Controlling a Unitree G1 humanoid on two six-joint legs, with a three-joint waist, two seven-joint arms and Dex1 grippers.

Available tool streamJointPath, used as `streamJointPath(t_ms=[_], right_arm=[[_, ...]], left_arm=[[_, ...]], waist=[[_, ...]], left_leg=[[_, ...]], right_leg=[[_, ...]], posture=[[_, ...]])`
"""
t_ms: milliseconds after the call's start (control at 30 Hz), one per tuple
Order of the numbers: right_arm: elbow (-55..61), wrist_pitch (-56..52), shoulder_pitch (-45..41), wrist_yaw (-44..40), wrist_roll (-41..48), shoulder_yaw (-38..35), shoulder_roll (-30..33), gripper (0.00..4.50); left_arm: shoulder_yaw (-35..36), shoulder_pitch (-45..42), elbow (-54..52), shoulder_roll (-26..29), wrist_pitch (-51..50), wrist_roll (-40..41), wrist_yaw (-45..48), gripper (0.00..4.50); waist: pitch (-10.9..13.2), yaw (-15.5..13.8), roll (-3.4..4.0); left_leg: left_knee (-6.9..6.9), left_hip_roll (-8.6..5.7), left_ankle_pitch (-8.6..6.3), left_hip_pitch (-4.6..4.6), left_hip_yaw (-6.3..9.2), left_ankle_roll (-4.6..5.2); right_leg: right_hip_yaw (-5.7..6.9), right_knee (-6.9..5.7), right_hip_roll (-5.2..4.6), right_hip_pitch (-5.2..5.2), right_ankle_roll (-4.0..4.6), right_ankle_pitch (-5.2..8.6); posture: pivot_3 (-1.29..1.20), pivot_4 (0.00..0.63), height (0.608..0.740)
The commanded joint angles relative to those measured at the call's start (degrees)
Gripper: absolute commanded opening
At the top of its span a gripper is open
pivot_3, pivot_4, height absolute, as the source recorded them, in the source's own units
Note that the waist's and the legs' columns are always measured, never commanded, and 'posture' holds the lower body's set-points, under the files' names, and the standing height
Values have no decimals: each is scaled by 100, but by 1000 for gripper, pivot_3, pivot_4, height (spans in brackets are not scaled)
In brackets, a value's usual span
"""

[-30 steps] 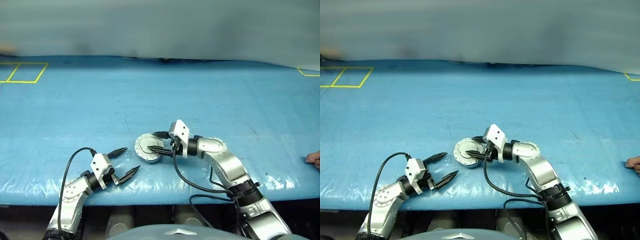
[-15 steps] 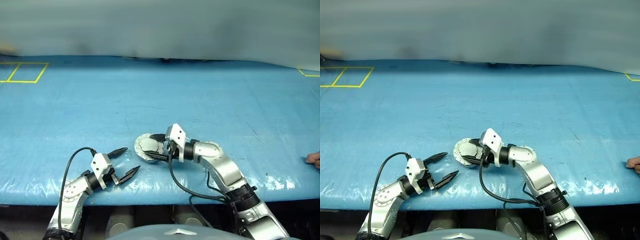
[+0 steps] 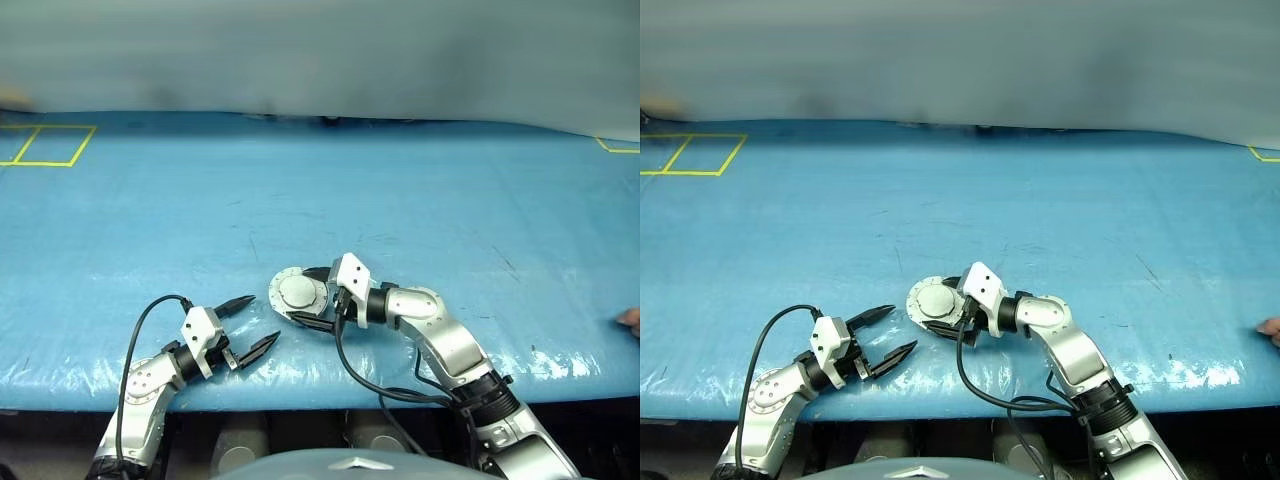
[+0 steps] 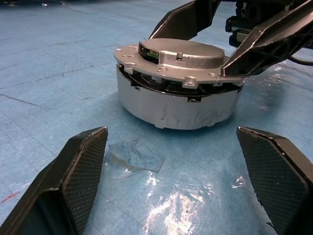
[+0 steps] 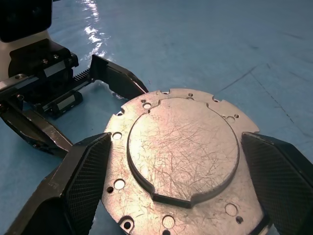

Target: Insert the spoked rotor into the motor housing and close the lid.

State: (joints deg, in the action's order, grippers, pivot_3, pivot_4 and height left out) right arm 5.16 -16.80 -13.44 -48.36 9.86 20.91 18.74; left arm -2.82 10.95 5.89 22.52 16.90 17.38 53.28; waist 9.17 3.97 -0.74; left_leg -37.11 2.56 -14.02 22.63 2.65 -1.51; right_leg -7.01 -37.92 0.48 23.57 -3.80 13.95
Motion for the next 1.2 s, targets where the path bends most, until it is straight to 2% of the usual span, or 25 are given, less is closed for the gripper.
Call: streamJointPath(t_ms=[33,200,633,967,1200], right_arm=[[28,72,1,51,-63,21,-20,4296],[11,66,-71,35,-49,-32,-14,3013],[168,-282,-531,-581,453,-225,194,3015],[-189,-18,-720,-606,-172,151,330,3015],[-384,63,-787,-628,-297,137,309,3015]], left_arm=[[-34,67,-24,-30,46,-12,-10,4500],[-35,68,-26,-27,48,-12,-25,4500],[-54,65,7,-58,71,-15,-45,4500],[-49,134,-26,-80,97,-11,-77,4500],[-50,114,-22,-75,98,-15,-76,4500]], waist=[[0,1,0],[0,1,0],[1,-1,1],[1,-2,1],[1,0,1]], left_leg=[[0,0,0,0,0,0],[0,0,0,0,0,0],[1,0,0,1,0,0],[3,0,0,2,0,0],[2,-1,0,1,-1,0]], right_leg=[[0,0,0,0,0,0],[0,0,0,0,0,0],[0,0,0,1,0,0],[0,2,0,2,0,0],[0,2,-1,1,-1,0]], posture=[[0,150,740],[0,150,740],[0,150,740],[0,150,740],[0,150,740]])
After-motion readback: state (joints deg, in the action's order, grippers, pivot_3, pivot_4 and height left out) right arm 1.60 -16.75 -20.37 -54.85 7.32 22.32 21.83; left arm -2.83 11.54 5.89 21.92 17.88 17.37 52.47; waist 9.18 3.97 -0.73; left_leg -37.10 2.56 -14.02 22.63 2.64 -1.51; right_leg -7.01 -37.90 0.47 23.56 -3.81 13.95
